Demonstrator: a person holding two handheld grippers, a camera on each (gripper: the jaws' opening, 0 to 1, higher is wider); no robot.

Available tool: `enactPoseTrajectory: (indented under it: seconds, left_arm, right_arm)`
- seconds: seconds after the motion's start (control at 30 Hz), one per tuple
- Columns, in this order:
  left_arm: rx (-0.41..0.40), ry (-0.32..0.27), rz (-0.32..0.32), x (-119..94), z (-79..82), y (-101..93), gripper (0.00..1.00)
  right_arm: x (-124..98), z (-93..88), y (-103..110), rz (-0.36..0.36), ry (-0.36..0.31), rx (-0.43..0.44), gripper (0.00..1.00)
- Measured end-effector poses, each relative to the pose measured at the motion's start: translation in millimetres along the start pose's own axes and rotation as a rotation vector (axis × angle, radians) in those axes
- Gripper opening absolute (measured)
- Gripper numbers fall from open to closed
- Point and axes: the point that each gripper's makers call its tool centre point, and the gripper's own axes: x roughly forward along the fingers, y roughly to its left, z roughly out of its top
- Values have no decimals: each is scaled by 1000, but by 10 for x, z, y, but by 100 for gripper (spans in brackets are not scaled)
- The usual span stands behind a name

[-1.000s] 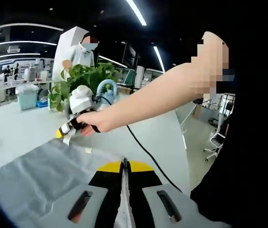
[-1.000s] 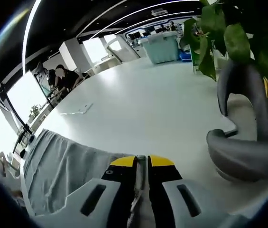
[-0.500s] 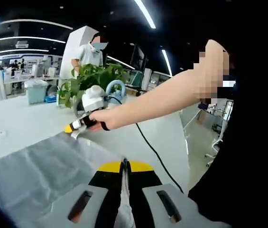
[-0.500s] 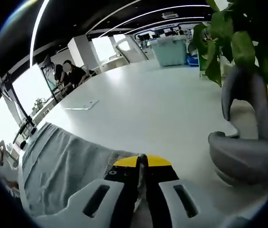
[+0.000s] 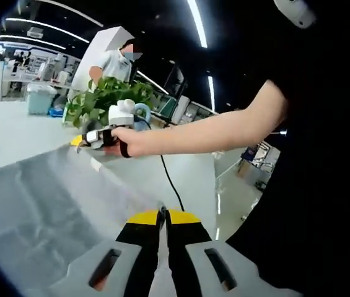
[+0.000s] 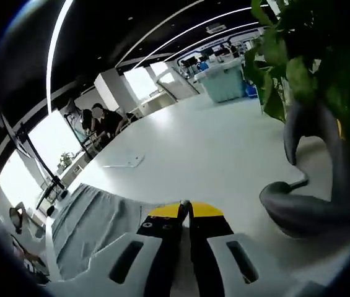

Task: Fold the towel on the table until its edges align and the towel forms a compact rectangular stack.

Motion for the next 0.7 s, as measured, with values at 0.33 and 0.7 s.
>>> enactPoseTrajectory:
  seconds: [0.33, 0.7]
  left_arm:
    - [42, -20, -20, -223, 110, -246, 3]
    - [132, -15, -92, -99, 274, -633, 3]
  right_arm:
    - [-258, 21, 219, 1, 38, -212, 1]
    - [-407, 245, 487, 5, -7, -286, 1]
